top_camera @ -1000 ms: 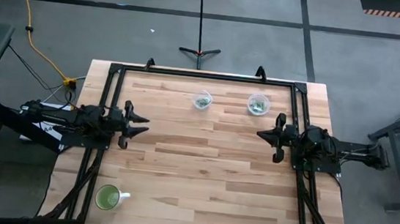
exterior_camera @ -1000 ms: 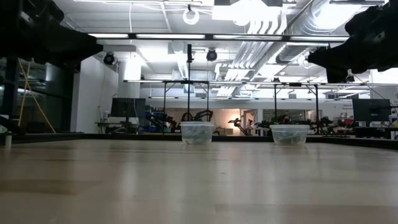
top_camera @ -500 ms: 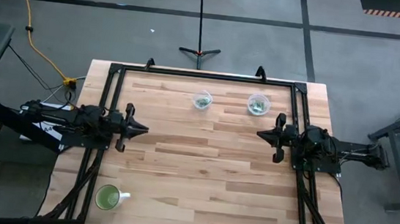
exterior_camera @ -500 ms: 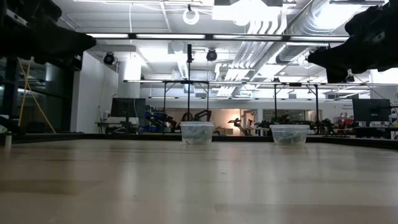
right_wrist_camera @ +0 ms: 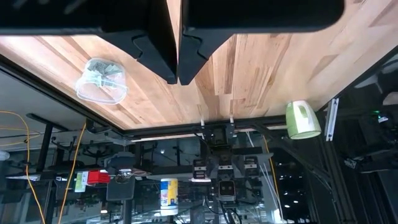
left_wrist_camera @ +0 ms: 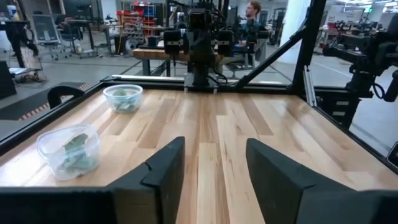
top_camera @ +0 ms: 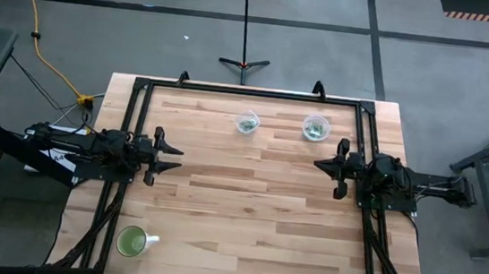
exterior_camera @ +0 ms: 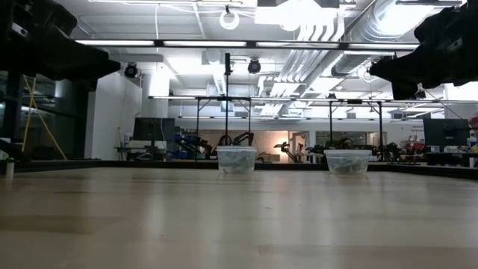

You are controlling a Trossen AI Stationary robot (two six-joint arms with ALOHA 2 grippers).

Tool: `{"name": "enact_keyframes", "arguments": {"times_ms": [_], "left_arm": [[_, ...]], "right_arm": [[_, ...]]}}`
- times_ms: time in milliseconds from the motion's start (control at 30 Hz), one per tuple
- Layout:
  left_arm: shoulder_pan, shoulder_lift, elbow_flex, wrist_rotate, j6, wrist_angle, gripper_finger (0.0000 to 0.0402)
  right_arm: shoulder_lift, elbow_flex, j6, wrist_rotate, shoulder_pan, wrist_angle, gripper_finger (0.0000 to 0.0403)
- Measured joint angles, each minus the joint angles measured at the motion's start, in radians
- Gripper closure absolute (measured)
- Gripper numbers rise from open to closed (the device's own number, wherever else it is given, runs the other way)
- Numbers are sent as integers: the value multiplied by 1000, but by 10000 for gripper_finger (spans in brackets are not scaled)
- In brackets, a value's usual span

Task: Pick and place Stevia / Truvia into bins
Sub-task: Return to Home Position

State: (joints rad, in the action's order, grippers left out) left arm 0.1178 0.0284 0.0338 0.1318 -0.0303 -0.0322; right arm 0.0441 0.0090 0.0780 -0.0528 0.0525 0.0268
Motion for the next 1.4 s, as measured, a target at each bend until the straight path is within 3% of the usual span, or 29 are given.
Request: {"name": "enact_keyframes", "arguments": {"times_ms": [1400], "left_arm": [[0, 0, 1, -1, -1, 0, 191]], "right_arm": [[0, -1, 0, 0, 0, 0, 395]]}}
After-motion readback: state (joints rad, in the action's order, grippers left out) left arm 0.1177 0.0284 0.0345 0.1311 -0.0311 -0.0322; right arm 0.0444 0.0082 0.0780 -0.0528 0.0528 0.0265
